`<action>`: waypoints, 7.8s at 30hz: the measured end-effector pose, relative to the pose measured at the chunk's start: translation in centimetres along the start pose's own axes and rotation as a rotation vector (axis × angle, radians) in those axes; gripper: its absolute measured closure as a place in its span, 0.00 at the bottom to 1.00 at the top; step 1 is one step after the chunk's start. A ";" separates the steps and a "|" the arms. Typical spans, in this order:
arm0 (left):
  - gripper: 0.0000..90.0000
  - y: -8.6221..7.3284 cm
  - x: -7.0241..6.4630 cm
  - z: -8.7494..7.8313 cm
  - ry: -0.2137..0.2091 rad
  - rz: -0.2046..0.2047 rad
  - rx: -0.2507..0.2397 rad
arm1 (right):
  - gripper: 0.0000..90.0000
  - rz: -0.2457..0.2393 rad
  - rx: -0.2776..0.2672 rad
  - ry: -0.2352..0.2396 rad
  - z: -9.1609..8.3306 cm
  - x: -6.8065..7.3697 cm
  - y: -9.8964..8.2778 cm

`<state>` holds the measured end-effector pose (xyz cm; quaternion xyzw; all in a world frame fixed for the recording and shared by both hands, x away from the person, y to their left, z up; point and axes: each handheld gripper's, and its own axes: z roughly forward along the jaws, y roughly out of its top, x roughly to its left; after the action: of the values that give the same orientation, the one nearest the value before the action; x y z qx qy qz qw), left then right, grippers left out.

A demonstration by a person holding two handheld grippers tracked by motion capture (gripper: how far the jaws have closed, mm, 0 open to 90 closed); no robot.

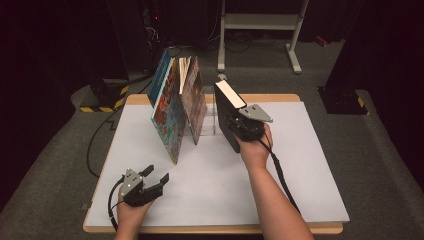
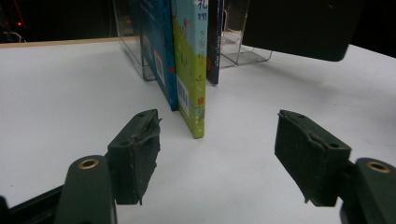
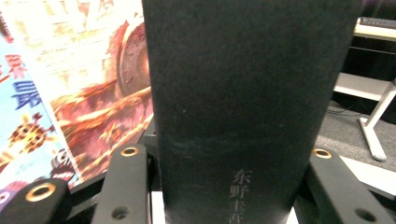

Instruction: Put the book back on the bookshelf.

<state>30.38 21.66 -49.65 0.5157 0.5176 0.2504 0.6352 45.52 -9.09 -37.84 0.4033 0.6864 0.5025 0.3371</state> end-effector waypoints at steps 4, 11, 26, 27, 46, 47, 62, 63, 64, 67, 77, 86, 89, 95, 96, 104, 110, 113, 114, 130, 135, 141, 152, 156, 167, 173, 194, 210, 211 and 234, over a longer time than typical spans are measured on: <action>0.34 0.1 0.1 -0.1 0.001 -0.012 -0.006 | 0.60 0.010 -0.007 -0.012 1.3 0.2 0.3; 0.35 -0.1 -0.2 0.0 -0.005 -0.014 0.000 | 0.60 0.013 -0.012 -0.038 3.5 0.1 0.4; 0.35 -0.4 -0.2 0.1 -0.006 -0.009 0.012 | 0.60 0.050 -0.016 -0.084 7.5 -0.6 0.6; 0.35 -0.4 -0.2 0.1 -0.006 -0.009 0.012 | 0.60 0.050 -0.016 -0.084 7.5 -0.6 0.6; 0.35 -0.6 -0.6 0.2 -0.015 -0.008 0.017 | 0.59 0.051 -0.032 -0.118 9.0 -0.3 -0.9; 0.35 -0.6 -0.6 0.1 -0.016 -0.002 0.021 | 0.59 0.046 -0.032 -0.119 8.9 -0.1 -1.1; 0.35 -0.5 -0.8 0.2 -0.020 0.002 0.020 | 0.57 0.053 -0.002 -0.120 8.3 0.3 -1.7; 0.35 -0.5 -0.8 0.2 -0.020 0.001 0.018 | 0.57 0.053 -0.001 -0.119 8.3 0.3 -1.7; 0.35 -0.6 -0.8 0.2 -0.019 0.003 0.020 | 0.57 0.058 0.000 -0.118 8.3 0.2 -1.7; 0.35 -0.6 -0.7 0.2 -0.017 0.003 0.022 | 0.56 0.060 0.000 -0.114 8.3 0.2 -1.7; 0.35 -0.5 -0.6 0.2 -0.011 -0.006 0.014 | 0.48 0.074 0.008 -0.063 7.5 -0.2 -1.7; 0.35 -0.7 -0.8 0.3 -0.014 -0.002 0.022 | 0.43 0.076 -0.012 -0.019 5.1 -0.3 -1.7; 0.35 -0.7 -0.8 0.3 -0.014 0.007 0.027 | 0.43 0.074 -0.022 -0.003 4.2 -0.4 -1.8; 0.35 -0.9 -1.0 0.3 -0.016 0.021 0.036 | 0.48 0.092 -0.033 0.036 3.1 -0.9 -2.0; 0.35 -0.9 -1.0 0.3 -0.016 0.021 0.036 | 0.48 0.092 -0.033 0.036 3.1 -0.9 -2.0; 0.35 -1.0 -1.1 0.3 -0.017 0.028 0.041 | 0.57 0.086 -0.026 0.057 2.9 -1.7 -2.3; 0.35 -1.0 -1.2 0.3 -0.019 0.035 0.042 | 0.57 0.091 -0.031 0.067 3.1 -1.9 -2.3; 0.35 -1.0 -1.1 0.3 -0.018 0.036 0.043 | 0.57 0.098 -0.024 0.062 3.2 -1.7 -2.1; 0.35 -1.0 -1.2 0.4 -0.017 0.035 0.041 | 0.57 0.103 -0.024 0.061 3.3 -1.7 -2.0; 0.35 -0.9 -1.0 0.3 -0.012 0.036 0.037 | 0.55 0.120 -0.026 0.057 4.0 -0.9 -1.7; 0.35 -0.8 -0.9 0.2 -0.011 0.033 0.036 | 0.54 0.121 -0.029 0.065 4.5 -0.5 -1.6; 0.35 -0.8 -0.8 0.1 -0.009 0.032 0.036 | 0.53 0.127 -0.034 0.078 4.8 -0.5 -1.6; 0.35 -0.9 -0.9 0.2 -0.008 0.034 0.039 | 0.53 0.146 0.031 0.122 4.9 -0.9 -3.3; 0.35 -1.0 -0.9 0.2 -0.007 0.035 0.042 | 0.54 0.154 0.059 0.142 5.3 -1.3 -4.5; 0.35 -1.0 -0.8 0.3 -0.005 0.030 0.042 | 0.53 0.158 0.052 0.142 5.6 -1.2 -4.3; 0.35 -1.0 -0.8 0.3 -0.005 0.025 0.039 | 0.54 0.156 0.051 0.144 5.9 -1.2 -4.2; 0.35 -0.9 -0.7 0.2 -0.001 0.026 0.040 | 0.53 0.167 0.055 0.133 6.7 -0.4 -3.9; 0.35 -0.9 -0.7 0.2 -0.002 0.024 0.042 | 0.53 0.167 0.048 0.128 6.9 -0.1 -3.9; 0.35 -0.9 -0.7 0.2 -0.002 0.025 0.043 | 0.53 0.169 0.048 0.127 6.9 -0.1 -3.9; 0.35 -0.9 -0.7 0.2 -0.002 0.029 0.044 | 0.49 0.196 0.047 0.149 6.6 -0.4 -4.2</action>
<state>30.12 20.65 -50.22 0.5372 0.5148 0.2475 0.6206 50.58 -7.42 -43.65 0.4379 0.6785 0.5453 0.2247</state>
